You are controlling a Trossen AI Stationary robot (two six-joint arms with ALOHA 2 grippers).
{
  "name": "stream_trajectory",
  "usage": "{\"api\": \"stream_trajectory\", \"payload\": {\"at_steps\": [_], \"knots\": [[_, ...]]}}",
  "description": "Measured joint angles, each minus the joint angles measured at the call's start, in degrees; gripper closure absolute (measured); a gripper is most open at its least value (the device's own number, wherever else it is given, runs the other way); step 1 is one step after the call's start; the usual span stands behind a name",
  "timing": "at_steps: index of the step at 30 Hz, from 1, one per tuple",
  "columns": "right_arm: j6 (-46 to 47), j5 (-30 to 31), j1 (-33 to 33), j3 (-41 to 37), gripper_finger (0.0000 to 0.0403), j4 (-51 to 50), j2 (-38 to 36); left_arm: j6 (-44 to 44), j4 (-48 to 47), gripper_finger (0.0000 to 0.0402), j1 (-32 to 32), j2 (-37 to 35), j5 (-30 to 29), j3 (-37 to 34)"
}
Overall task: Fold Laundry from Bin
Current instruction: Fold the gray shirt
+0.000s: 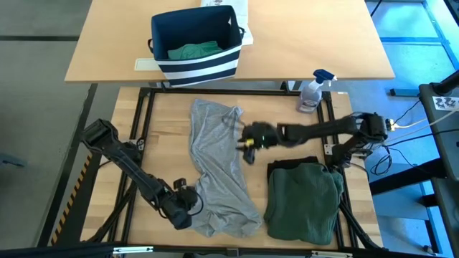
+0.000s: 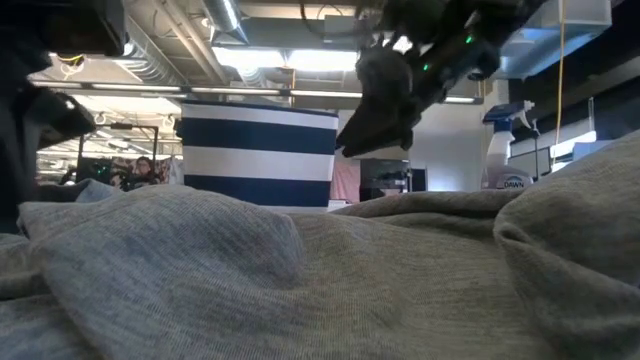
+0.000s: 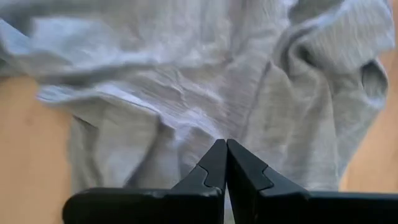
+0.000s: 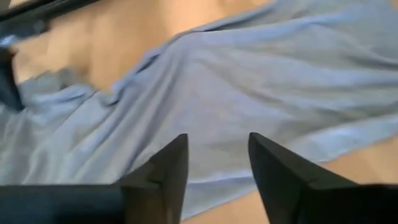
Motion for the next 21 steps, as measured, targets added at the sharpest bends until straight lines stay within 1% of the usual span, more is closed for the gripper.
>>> {"api": "stream_trajectory", "payload": {"at_steps": [2, 6, 11, 13, 16, 21], "knots": [[0.0, -3.2, -4.1, 0.1, 0.0258, -0.1, 0.0, 0.0, 0.8, 0.0398, 0.0, 0.5, 1.0, 0.0], [-0.1, -6.5, -10.4, 0.1, 0.031, -0.6, 0.0, 0.0, 2.7, 0.0398, -0.2, 0.5, 1.8, 0.0], [-0.9, -8.1, -14.2, 0.2, 0.037, 0.2, 1.1, -0.2, 3.7, 0.0398, -0.5, 0.6, 1.7, 0.0], [-0.9, -9.3, -14.9, 0.2, 0.039, 2.0, 3.0, -0.3, 4.0, 0.0398, -0.5, 0.6, 1.7, 0.0], [-0.8, -12.0, -15.2, 1.3, 0.0398, 3.5, 7.1, -0.4, 4.7, 0.0398, -0.5, 0.6, 1.6, 0.0], [-0.7, -14.2, -15.1, 8.5, 0.0385, 0.5, 15.6, -0.5, 6.0, 0.0398, -0.6, 0.6, 1.7, -0.1]]}}
